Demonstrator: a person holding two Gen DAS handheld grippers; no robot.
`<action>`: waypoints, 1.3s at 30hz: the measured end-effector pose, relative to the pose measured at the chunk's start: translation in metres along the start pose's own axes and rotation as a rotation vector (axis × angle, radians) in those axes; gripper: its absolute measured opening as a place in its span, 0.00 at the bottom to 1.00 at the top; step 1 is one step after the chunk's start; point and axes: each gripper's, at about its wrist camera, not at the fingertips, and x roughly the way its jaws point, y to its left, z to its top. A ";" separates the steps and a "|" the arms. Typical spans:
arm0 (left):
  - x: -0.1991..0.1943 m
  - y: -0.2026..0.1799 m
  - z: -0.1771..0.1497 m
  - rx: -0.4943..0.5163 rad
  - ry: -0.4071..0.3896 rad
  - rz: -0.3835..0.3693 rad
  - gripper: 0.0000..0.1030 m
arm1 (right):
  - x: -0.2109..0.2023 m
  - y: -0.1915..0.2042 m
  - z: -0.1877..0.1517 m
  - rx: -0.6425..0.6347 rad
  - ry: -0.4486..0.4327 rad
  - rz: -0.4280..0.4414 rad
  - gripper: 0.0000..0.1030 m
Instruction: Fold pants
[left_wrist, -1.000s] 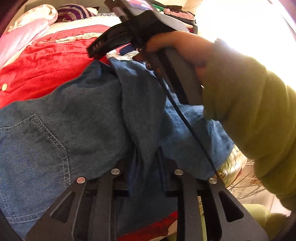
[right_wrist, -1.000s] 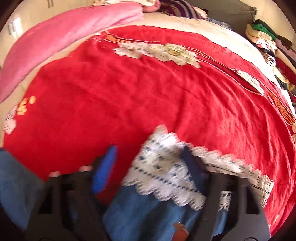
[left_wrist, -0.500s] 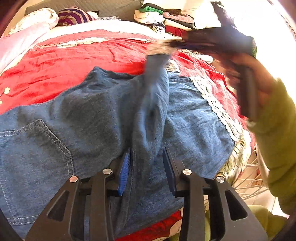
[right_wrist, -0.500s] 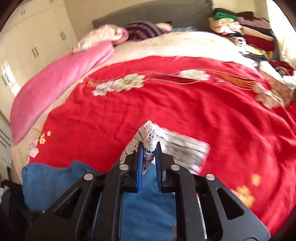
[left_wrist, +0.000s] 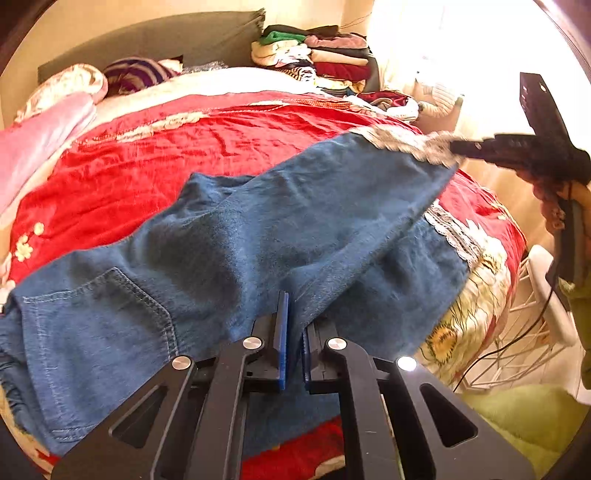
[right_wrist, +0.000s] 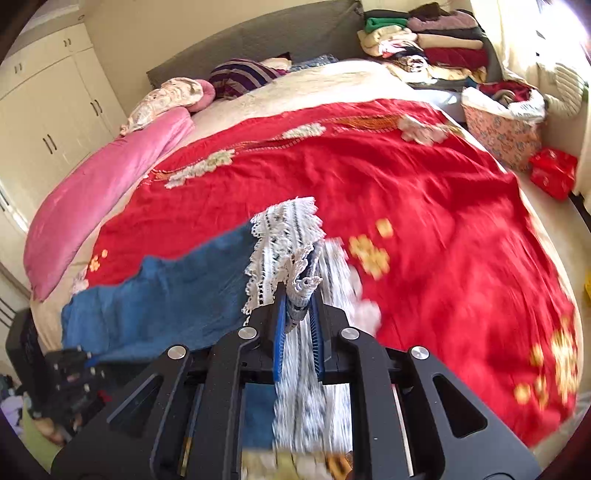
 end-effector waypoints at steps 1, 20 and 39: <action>-0.003 -0.001 -0.002 0.010 -0.002 0.001 0.05 | -0.005 -0.001 -0.007 0.010 0.000 -0.005 0.07; -0.007 0.008 -0.025 0.024 0.049 0.006 0.05 | 0.010 -0.024 -0.097 0.114 0.133 -0.052 0.07; -0.015 0.004 -0.029 0.029 0.047 0.016 0.05 | 0.031 0.161 -0.140 -0.920 0.095 0.040 0.31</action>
